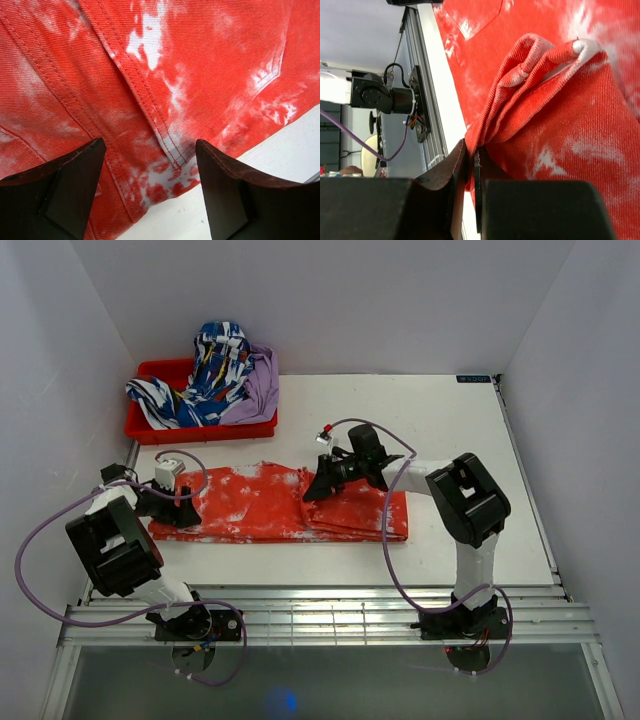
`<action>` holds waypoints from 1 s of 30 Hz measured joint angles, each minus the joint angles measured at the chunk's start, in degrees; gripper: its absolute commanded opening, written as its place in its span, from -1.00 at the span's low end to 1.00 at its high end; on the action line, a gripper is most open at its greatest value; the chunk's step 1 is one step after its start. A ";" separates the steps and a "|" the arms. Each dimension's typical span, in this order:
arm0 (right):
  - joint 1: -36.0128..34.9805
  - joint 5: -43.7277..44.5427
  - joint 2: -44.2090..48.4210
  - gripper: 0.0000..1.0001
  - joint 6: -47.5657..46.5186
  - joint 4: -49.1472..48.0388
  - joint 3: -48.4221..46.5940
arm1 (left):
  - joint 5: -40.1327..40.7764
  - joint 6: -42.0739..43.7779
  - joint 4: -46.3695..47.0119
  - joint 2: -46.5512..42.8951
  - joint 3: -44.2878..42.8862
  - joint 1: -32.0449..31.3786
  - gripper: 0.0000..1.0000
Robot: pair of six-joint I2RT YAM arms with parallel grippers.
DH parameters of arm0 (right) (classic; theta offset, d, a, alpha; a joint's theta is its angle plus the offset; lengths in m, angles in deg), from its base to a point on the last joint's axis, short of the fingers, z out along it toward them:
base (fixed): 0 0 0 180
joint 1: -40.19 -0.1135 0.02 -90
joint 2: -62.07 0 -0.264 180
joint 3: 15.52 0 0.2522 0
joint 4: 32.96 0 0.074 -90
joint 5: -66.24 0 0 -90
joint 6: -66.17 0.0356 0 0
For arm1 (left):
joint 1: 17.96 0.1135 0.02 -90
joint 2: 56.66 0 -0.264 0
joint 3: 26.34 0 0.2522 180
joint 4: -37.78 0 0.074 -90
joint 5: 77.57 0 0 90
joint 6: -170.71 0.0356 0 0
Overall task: Fold and stack the trousers
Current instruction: Fold the trousers
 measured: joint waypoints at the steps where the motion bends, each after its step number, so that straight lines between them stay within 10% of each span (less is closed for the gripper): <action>1: -0.20 0.20 -0.24 -0.84 0.33 -0.35 -0.50 | 0.00 0.02 0.00 0.00 0.00 0.00 0.68; 10: -2.99 1.49 -6.49 -0.75 4.33 -3.41 -5.70 | -0.02 0.07 0.26 0.37 0.00 0.00 0.69; 13: -3.91 1.97 -8.74 0.46 6.01 -3.30 -6.25 | -0.02 0.04 0.42 0.44 0.02 0.00 0.71; 15: -4.44 2.16 -9.66 0.85 6.64 -3.39 -6.67 | -0.04 0.02 0.44 0.44 0.02 0.00 0.72; 30: 3.98 -7.65 10.69 0.68 -6.56 10.71 -8.96 | -9.46 4.63 -13.64 -6.71 -9.42 -1.20 0.78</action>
